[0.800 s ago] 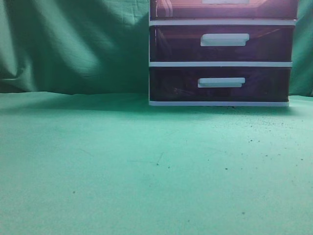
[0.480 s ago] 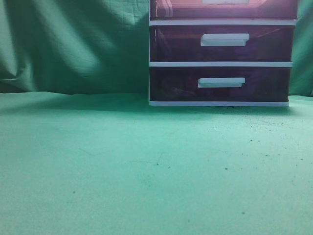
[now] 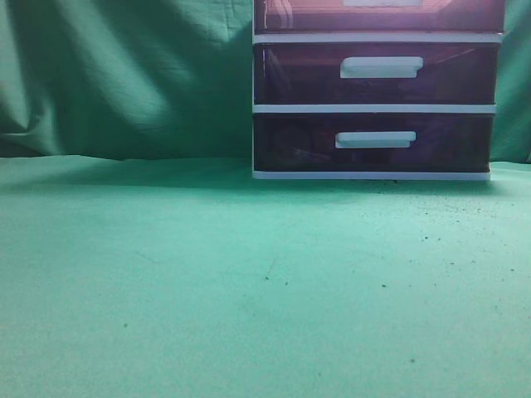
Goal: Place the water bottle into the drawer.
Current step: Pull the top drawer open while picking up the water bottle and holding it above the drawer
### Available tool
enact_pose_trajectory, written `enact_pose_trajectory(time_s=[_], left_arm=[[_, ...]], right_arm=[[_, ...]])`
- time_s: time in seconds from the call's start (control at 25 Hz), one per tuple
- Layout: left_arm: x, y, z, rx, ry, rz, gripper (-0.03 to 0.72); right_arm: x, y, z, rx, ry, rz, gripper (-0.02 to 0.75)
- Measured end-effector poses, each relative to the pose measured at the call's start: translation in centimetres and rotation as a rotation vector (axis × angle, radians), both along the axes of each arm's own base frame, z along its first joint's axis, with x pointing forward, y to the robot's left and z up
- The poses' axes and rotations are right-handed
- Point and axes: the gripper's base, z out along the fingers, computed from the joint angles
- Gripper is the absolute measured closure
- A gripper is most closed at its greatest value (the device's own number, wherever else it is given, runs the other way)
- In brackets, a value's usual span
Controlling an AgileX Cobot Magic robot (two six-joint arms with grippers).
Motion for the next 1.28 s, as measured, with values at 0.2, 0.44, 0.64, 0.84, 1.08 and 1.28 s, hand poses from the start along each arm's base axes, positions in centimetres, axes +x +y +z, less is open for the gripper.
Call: enact_pose_trajectory(time_s=[0.2, 0.44, 0.64, 0.84, 1.08, 1.28], left_arm=[[0.3, -0.5, 2.0, -0.136, -0.230, -0.038, 0.688], [0.1, -0.9, 4.7, -0.188, -0.520, -0.094, 0.688], [-0.2, -1.0, 6.5, -0.245, -0.535, -0.113, 0.688], [1.5, -0.3, 9.8, -0.313, -0.306, 0.005, 0.688], [5.4, -0.4, 8.9, -0.338, -0.070, 0.058, 0.688], [7.6, -0.7, 8.4, -0.348, -0.014, 0.035, 0.688]], right_arm=[[0.0, 0.0, 0.0, 0.000, 0.000, 0.000, 0.567], [0.0, 0.0, 0.0, 0.000, 0.000, 0.000, 0.567], [0.0, 0.0, 0.0, 0.000, 0.000, 0.000, 0.567], [0.0, 0.0, 0.0, 0.000, 0.000, 0.000, 0.567], [0.0, 0.0, 0.0, 0.000, 0.000, 0.000, 0.567], [0.0, 0.0, 0.0, 0.000, 0.000, 0.000, 0.567]])
